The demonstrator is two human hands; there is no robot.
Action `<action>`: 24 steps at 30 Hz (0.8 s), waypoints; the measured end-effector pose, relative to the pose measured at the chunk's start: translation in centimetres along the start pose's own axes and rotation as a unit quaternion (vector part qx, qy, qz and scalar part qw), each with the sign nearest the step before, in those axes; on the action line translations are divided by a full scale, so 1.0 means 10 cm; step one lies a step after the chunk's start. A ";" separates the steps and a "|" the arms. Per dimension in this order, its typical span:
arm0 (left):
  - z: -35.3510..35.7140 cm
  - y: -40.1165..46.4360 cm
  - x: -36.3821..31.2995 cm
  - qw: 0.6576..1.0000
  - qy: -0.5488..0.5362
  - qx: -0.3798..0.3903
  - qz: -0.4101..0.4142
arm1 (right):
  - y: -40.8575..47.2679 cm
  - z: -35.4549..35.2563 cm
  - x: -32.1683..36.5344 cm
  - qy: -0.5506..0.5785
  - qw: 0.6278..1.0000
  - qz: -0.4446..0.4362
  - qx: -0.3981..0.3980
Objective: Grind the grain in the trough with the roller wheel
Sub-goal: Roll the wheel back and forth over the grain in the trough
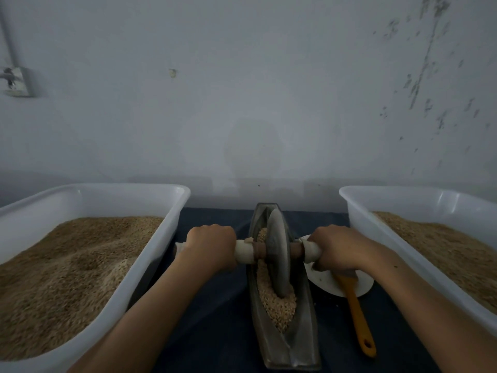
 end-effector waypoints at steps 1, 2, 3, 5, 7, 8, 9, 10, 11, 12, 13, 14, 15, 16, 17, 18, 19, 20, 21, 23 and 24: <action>0.00 0.00 0.00 1.000 -0.002 -0.006 -0.005 | 0.00 0.00 0.00 0.000 1.000 0.000 -0.010; 0.00 0.01 0.00 1.000 -0.002 -0.016 -0.011 | 0.01 0.01 0.00 0.001 1.000 0.001 -0.022; 0.00 0.01 -0.01 0.999 -0.001 -0.030 -0.018 | 0.01 0.01 -0.01 0.005 0.999 0.000 -0.034; -0.01 0.02 -0.02 0.998 0.003 -0.059 -0.034 | 0.02 0.02 -0.01 0.018 0.998 -0.003 -0.061; -0.03 0.02 -0.03 0.996 0.000 -0.082 -0.047 | 0.02 0.01 -0.01 0.024 0.995 -0.010 -0.097; -0.04 0.02 -0.03 0.995 -0.001 -0.090 -0.050 | 0.01 0.00 -0.01 0.026 0.993 -0.013 -0.113; -0.04 0.02 -0.04 0.994 -0.001 -0.095 -0.050 | 0.01 0.00 -0.01 0.029 0.992 -0.015 -0.123; -0.04 0.02 -0.04 0.994 0.000 -0.097 -0.050 | 0.00 0.01 -0.01 0.031 0.991 -0.016 -0.128; -0.04 0.02 -0.04 0.994 0.000 -0.096 -0.049 | 0.00 0.01 0.00 0.031 0.991 -0.017 -0.127; -0.03 0.02 -0.03 0.995 0.002 -0.092 -0.048 | -0.01 0.01 0.00 0.027 0.992 -0.016 -0.121; -0.02 0.01 -0.03 0.995 0.003 -0.087 -0.046 | -0.01 0.01 0.00 0.023 0.994 -0.014 -0.110; -0.02 0.01 -0.03 0.996 0.005 -0.082 -0.043 | -0.02 0.01 0.00 0.019 0.996 -0.011 -0.092; -0.01 0.00 -0.03 0.996 0.006 -0.077 -0.038 | -0.02 0.00 0.00 0.015 0.997 -0.006 -0.069; -0.01 0.00 -0.03 0.997 0.009 -0.071 -0.031 | -0.03 0.00 0.00 0.014 0.999 0.000 -0.044; -0.01 0.00 -0.03 0.998 0.012 -0.065 -0.023 | -0.03 0.00 0.00 0.015 1.000 0.006 -0.020; -0.01 0.00 -0.03 0.998 0.015 -0.059 -0.014 | -0.04 0.00 0.00 0.020 1.000 0.012 0.000; -0.02 0.00 -0.03 0.998 0.018 -0.055 -0.008 | -0.04 0.00 -0.01 0.026 0.999 0.016 0.015; -0.02 0.00 -0.03 0.998 0.020 -0.051 -0.002 | -0.04 0.00 -0.01 0.031 0.999 0.019 0.026; -0.02 0.01 -0.03 0.999 0.022 -0.048 0.001 | -0.04 0.00 -0.02 0.034 0.999 0.020 0.033; -0.01 0.02 -0.03 0.999 0.022 -0.042 0.001 | -0.03 0.01 -0.02 0.035 0.999 0.020 0.032; -0.01 0.02 -0.02 0.999 0.019 -0.041 -0.003 | -0.02 0.01 -0.02 0.033 0.999 0.019 0.026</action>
Point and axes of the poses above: each hand's wrist, its own y-axis towards the middle knuckle, its own z-axis out of the palm, x = y × z, the point moved 5 cm from there along y, towards the middle knuckle, and after that the axes turned 14 degrees about y, right-handed, at the moved point
